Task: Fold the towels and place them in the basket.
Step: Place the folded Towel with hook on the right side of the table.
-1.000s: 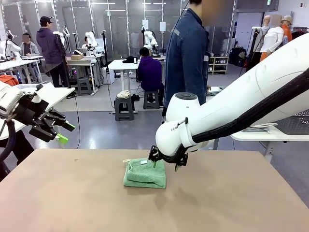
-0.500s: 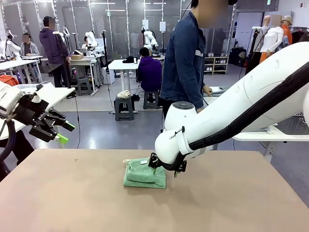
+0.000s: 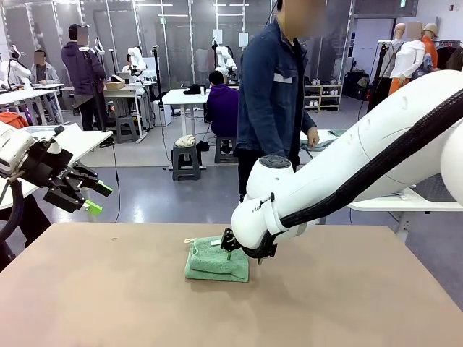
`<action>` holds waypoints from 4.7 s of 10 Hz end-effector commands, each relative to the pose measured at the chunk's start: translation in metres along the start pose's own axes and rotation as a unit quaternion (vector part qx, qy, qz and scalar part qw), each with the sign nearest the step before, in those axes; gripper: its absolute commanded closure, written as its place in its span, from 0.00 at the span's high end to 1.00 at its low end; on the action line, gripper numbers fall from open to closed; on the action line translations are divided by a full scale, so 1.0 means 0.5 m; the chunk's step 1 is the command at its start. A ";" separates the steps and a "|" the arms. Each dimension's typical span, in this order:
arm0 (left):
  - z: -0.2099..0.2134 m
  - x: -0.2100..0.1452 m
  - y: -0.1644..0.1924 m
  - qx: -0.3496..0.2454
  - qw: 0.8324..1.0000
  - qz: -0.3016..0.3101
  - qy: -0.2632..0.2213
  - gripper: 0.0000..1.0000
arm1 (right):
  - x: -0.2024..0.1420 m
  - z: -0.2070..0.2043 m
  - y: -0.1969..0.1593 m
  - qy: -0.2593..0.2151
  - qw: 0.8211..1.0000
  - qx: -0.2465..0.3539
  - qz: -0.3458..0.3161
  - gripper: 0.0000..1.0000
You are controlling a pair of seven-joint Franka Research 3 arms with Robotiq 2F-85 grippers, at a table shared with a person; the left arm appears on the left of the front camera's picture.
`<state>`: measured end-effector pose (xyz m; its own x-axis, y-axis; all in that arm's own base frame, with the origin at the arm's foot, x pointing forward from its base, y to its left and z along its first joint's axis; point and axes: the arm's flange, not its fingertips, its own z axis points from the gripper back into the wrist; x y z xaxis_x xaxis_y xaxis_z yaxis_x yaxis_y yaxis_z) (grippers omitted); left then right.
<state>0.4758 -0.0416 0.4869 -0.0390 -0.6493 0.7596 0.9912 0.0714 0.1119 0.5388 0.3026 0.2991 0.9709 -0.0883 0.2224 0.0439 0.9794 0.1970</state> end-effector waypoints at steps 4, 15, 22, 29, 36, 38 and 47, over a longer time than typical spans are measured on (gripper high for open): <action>0.000 0.001 0.001 0.003 1.000 -0.001 -0.001 0.84 | 0.008 -0.020 0.001 -0.014 1.000 0.022 0.011 0.76; 0.000 0.001 0.001 0.003 1.000 -0.001 -0.001 0.84 | 0.011 -0.014 -0.002 0.004 1.000 0.001 0.018 0.00; 0.000 0.001 0.001 0.003 1.000 -0.001 -0.001 0.84 | 0.006 -0.012 -0.002 -0.002 1.000 0.009 0.013 0.00; 0.000 0.001 0.001 0.003 1.000 -0.001 -0.001 0.84 | 0.070 0.068 -0.209 -0.003 1.000 -0.004 0.014 0.05; 0.000 0.001 0.001 0.003 1.000 -0.001 -0.001 0.84 | 0.213 0.129 -0.592 -0.011 1.000 0.003 -0.001 0.05; 0.000 0.001 0.001 0.003 1.000 -0.001 -0.001 0.84 | 0.224 0.148 -0.661 0.011 1.000 0.002 0.010 0.05; 0.000 0.001 0.001 0.003 1.000 -0.001 -0.001 0.84 | 0.210 0.148 -0.762 0.002 1.000 -0.004 -0.031 0.46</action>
<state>0.4759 -0.0415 0.4867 -0.0385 -0.6495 0.7594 0.9912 0.0716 0.1116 0.6073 -0.0905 0.3193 0.9720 -0.1495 0.1811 0.1149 0.9754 0.1883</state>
